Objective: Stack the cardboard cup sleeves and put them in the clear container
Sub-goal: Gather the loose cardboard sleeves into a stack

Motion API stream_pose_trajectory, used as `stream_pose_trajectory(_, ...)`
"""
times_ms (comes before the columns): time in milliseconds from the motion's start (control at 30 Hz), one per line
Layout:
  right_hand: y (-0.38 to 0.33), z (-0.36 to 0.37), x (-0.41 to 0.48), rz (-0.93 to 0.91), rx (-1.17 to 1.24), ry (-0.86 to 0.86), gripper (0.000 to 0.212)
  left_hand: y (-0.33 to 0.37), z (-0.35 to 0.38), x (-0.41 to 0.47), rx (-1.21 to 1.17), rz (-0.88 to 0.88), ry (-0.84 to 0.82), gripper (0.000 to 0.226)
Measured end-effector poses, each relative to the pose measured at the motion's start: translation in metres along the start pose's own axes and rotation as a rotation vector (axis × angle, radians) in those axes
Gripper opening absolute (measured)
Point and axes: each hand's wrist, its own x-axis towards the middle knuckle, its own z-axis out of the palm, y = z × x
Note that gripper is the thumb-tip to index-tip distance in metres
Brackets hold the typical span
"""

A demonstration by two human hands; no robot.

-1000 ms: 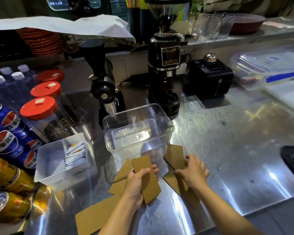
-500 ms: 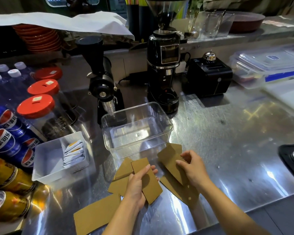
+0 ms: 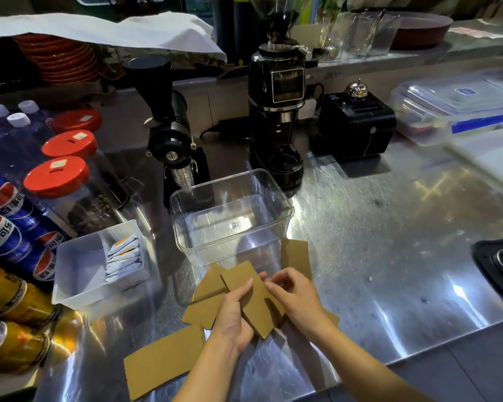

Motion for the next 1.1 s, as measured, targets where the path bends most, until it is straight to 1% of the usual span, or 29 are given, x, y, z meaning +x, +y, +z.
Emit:
stream_pose_trajectory(67,0.002,-0.01,0.001,0.01,-0.087,0.049,0.01,0.001,-0.001,-0.001,-0.007,0.004,-0.007,0.026)
stream_pose_trajectory(133,0.007,-0.02,0.003,0.016,-0.267,0.08,0.016,0.0,-0.001,-0.001,-0.034,0.038,-0.007,0.035)
stream_pose_trajectory(233,0.019,-0.034,0.003,0.053,-0.542,0.065,0.038,-0.002,0.0,0.002,-0.079,0.157,-0.022,0.04)
stream_pose_trajectory(300,0.026,-0.039,0.003,0.095,-0.712,0.006,0.054,-0.003,0.0,0.004,-0.064,0.177,-0.026,0.039)
stream_pose_trajectory(367,0.032,-0.043,0.002,0.136,-0.826,-0.051,0.066,-0.005,0.0,0.006,-0.047,0.181,-0.029,0.037)
stream_pose_trajectory(433,0.037,-0.045,0.0,0.168,-0.891,-0.084,0.069,-0.007,0.0,0.007,-0.049,0.184,-0.027,0.035)
stream_pose_trajectory(500,0.038,-0.046,-0.002,0.201,-0.903,-0.085,0.064,-0.009,0.001,0.007,-0.059,0.173,-0.029,0.034)
stream_pose_trajectory(600,0.037,-0.05,-0.003,0.207,-0.801,-0.041,0.041,-0.01,0.003,0.008,-0.08,0.16,-0.022,0.032)
stream_pose_trajectory(667,0.036,-0.055,-0.005,0.186,-0.602,-0.005,0.028,-0.009,0.004,0.008,-0.089,0.161,-0.011,0.032)
stream_pose_trajectory(767,0.032,-0.066,-0.006,0.145,-0.227,0.1,0.02,-0.008,0.007,0.006,-0.091,0.172,0.015,0.032)
stream_pose_trajectory(833,0.026,-0.071,-0.004,0.13,-0.045,0.172,0.016,-0.008,0.009,0.005,-0.088,0.178,0.03,0.031)
stream_pose_trajectory(900,0.02,-0.07,-0.002,0.142,0.116,0.194,0.015,-0.01,0.013,0.004,-0.077,0.173,0.027,0.031)
stream_pose_trajectory(967,0.016,-0.063,-0.001,0.157,0.177,0.189,0.02,-0.013,0.017,0.001,-0.067,0.158,-0.009,0.037)
stream_pose_trajectory(1100,0.011,-0.042,-0.001,0.14,0.129,0.129,0.023,-0.02,0.027,-0.003,-0.057,0.123,-0.098,0.045)
